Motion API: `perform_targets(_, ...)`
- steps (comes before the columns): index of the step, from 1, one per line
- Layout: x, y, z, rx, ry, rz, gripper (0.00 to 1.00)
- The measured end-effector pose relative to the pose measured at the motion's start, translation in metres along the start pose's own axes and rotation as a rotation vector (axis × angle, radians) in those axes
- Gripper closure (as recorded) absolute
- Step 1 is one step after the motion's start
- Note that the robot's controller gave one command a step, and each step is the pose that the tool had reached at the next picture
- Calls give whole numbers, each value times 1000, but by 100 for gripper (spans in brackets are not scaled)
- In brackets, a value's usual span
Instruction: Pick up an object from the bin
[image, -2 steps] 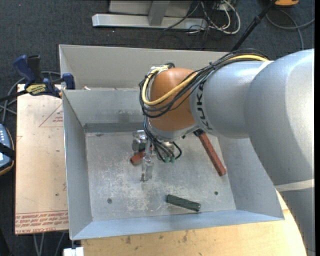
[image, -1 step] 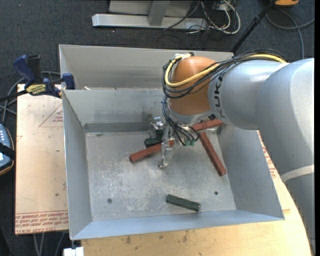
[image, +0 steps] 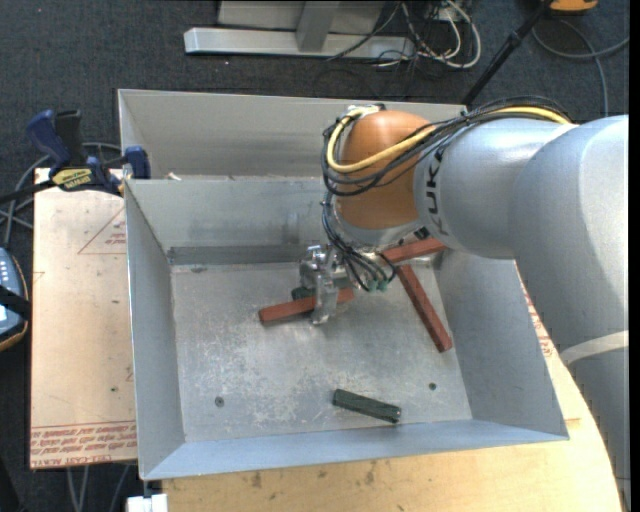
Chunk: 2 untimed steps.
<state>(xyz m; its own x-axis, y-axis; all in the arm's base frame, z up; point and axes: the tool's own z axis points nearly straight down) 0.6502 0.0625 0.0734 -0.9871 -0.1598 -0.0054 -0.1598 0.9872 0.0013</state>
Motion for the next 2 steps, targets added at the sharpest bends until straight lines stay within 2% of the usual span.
perform_targets(1,3,16,-123,1,-7,-28,100)
perform_targets(2,4,17,-171,1,-4,-66,100)
